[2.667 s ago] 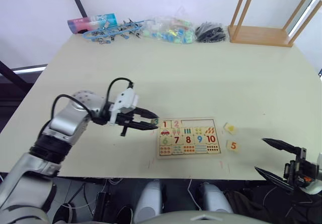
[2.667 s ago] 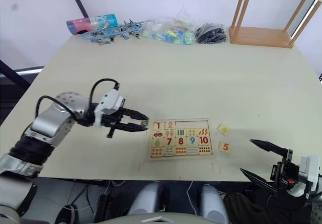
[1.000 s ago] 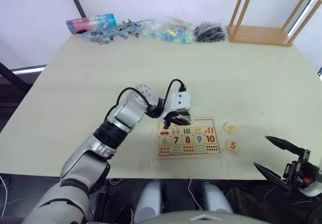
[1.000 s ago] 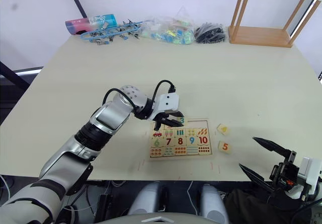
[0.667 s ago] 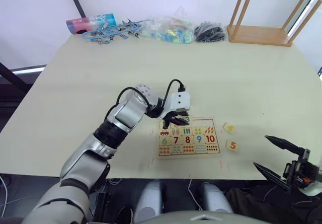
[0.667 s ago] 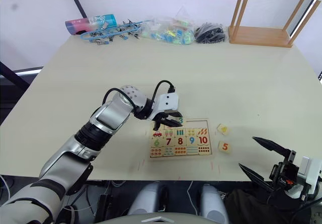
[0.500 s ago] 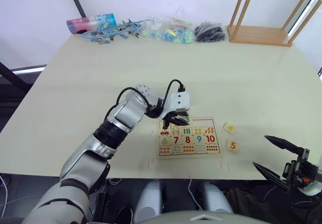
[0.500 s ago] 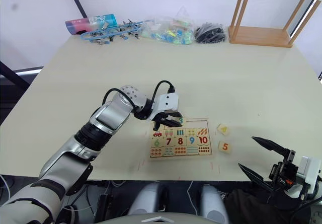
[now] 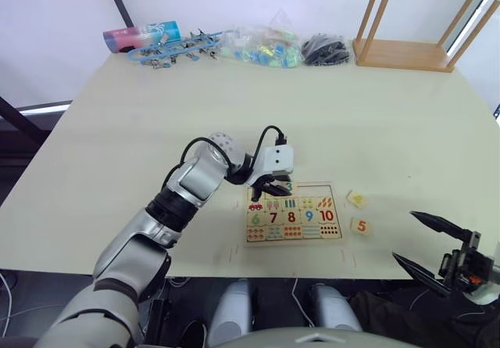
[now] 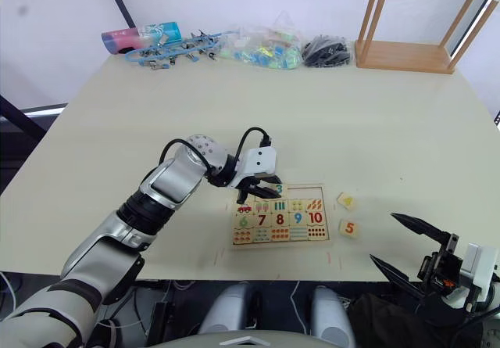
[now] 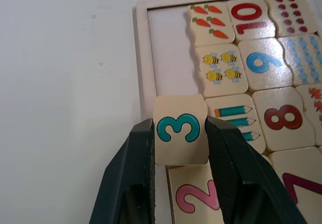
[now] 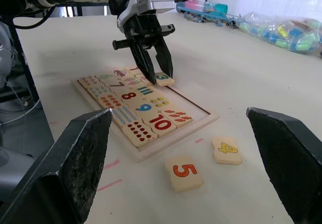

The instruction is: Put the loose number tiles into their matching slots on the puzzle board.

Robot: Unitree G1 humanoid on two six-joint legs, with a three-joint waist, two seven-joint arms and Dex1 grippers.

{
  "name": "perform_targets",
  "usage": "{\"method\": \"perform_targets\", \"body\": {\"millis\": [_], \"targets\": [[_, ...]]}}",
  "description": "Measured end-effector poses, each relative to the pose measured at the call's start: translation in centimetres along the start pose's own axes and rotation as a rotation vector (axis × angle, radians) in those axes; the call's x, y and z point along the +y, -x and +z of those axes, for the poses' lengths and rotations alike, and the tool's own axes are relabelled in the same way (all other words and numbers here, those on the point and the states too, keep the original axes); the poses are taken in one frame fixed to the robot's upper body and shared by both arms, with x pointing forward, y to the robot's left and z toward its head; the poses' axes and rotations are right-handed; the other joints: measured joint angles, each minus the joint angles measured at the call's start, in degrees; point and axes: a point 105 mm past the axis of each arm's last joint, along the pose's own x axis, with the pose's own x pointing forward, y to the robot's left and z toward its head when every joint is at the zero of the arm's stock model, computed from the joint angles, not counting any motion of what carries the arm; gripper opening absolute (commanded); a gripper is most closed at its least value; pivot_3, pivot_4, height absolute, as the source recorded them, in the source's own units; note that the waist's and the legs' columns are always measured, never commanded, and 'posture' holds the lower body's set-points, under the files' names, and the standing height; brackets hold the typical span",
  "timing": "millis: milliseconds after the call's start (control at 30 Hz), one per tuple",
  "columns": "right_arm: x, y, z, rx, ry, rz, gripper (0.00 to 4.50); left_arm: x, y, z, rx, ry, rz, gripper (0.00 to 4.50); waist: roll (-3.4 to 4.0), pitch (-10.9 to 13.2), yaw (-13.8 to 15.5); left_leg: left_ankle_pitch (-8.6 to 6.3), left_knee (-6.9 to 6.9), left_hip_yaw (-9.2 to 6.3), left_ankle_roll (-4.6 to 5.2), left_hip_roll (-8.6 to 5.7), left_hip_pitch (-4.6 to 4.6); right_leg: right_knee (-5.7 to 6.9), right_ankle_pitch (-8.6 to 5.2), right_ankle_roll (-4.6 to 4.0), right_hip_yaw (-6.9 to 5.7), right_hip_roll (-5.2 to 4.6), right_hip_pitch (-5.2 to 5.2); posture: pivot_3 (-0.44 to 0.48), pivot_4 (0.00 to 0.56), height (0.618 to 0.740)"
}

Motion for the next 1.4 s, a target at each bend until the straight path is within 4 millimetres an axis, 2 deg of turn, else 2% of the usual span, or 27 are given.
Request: {"method": "perform_targets", "body": {"millis": [1200, 1233, 1267, 1400], "targets": [[0.14, 0.52, -0.62, 0.007, 0.005, -0.004, 4.50, -0.38, -0.41, 0.27, -0.015, -0.021, -0.022, 0.98, 0.00, 0.00, -0.01, 0.00, 0.01, 0.01, 0.00, 0.00, 0.00, 0.00, 0.00, 0.00, 0.02, 0.00, 0.00, 0.000, 0.150, 0.737], [0.15, 0.53, -0.63, 0.007, 0.005, -0.003, 4.50, -0.38, -0.41, 0.28, -0.015, -0.022, -0.022, 2.02, 0.00, 0.00, -0.01, 0.00, 0.01, 0.01, 0.00, 0.00, 0.00, 0.00, 0.00, 0.00, 0.02, 0.00, 0.00, 0.000, 0.150, 0.737], [0.16, 0.54, -0.64, 0.007, 0.004, -0.002, 4.50, -0.38, -0.41, 0.27, -0.015, -0.022, -0.022, 2.23, 0.00, 0.00, -0.01, 0.00, 0.01, 0.01, 0.00, 0.00, 0.00, 0.00, 0.00, 0.00, 0.02, 0.00, 0.00, 0.000, 0.150, 0.737], [0.18, 0.60, -0.74, 0.009, 0.001, -0.001, 4.50, -0.37, -0.42, 0.28, -0.015, -0.022, -0.022, 4.21, 0.00, 0.00, -0.01, 0.00, 0.01, 0.01, 0.00, 0.00, 0.00, 0.00, 0.00, 0.00, 0.02, 0.00, 0.00, 0.000, 0.150, 0.737]]}}
